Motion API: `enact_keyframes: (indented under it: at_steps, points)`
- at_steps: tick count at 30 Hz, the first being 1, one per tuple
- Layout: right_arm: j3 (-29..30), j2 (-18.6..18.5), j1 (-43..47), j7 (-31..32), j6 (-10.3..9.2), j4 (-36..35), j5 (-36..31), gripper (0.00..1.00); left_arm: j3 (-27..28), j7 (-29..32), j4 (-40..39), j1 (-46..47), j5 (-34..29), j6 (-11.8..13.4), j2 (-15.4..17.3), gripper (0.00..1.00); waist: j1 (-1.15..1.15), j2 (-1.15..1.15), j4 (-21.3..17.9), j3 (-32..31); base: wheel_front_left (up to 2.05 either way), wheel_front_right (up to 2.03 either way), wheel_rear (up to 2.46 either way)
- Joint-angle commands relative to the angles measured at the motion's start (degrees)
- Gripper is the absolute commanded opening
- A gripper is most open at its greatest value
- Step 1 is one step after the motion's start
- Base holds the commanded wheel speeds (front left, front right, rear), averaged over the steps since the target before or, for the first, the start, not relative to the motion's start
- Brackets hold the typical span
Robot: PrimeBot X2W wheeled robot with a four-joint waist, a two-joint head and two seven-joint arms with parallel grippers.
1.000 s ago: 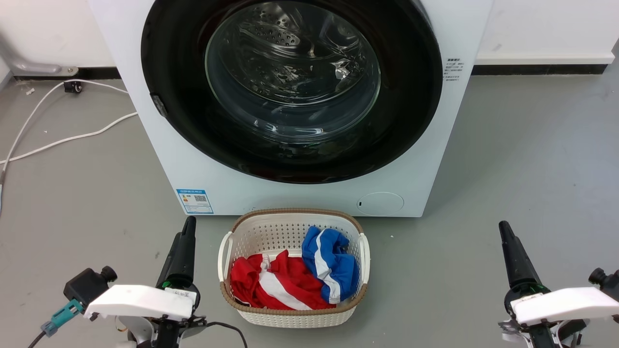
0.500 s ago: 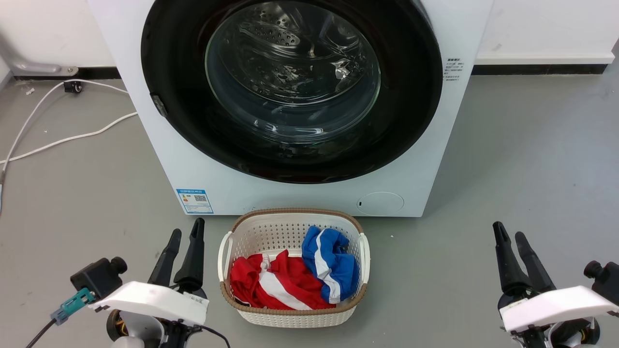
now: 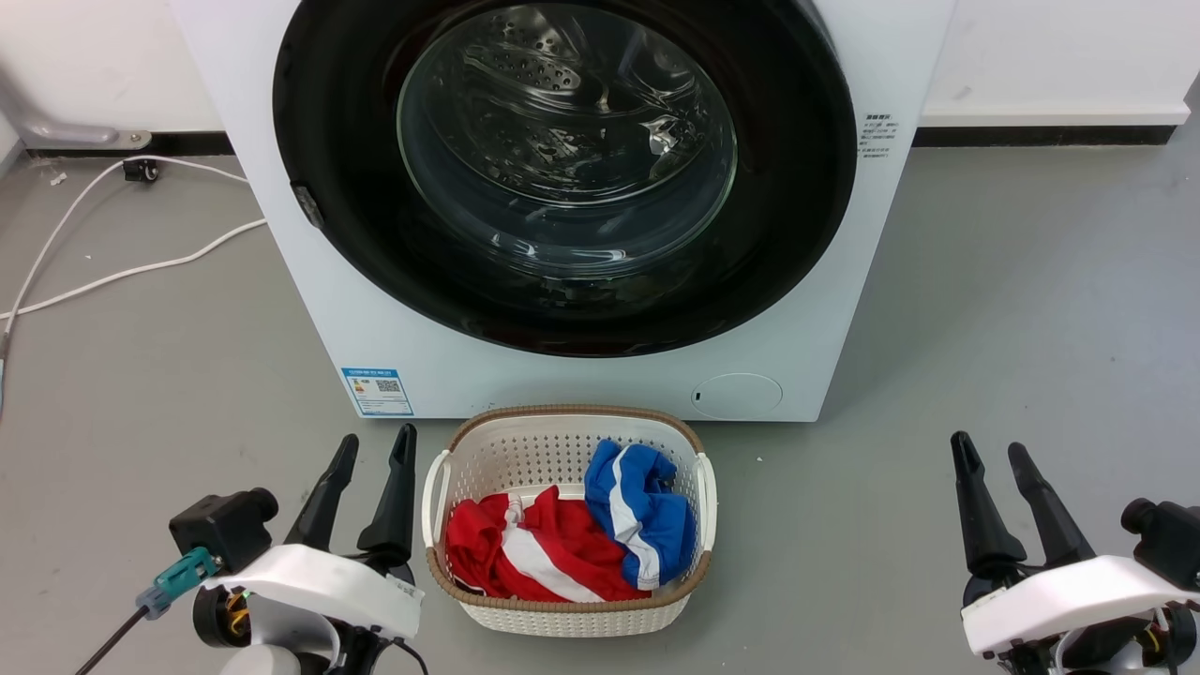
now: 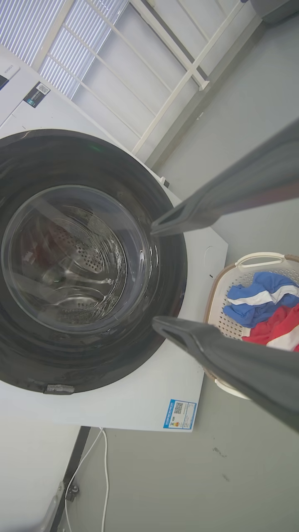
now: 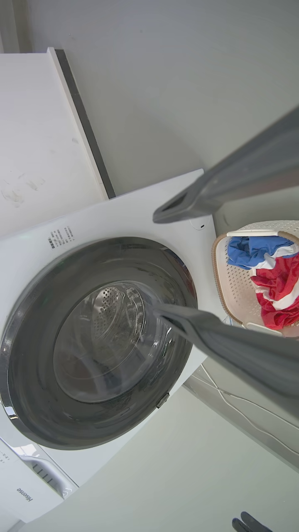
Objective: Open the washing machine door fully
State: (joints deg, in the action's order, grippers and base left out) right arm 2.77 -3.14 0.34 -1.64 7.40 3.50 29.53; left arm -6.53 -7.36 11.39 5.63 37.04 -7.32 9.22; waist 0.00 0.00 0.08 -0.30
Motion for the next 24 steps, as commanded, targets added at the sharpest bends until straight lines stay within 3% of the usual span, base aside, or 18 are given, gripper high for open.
enact_keyframes:
  at_steps: [1, 24]
  points:
    - [0.15, 0.1, 0.36, 0.11, 0.08, -1.19, -2.16, 1.0, -0.29, -0.7, -0.27, 1.37, -2.07, 0.15, 0.76, 1.0, 0.0, 0.0, -0.03, 0.01, 0.0, 0.0, 0.0]
    - [-0.01, 0.22, 1.83, 1.16, 0.11, -3.74, -16.57, 1.0, -2.39, -3.93, 2.4, 2.22, -15.59, 1.0, 2.95, 1.0, 0.0, 0.0, -0.07, 0.09, 0.0, 0.0, 0.0]
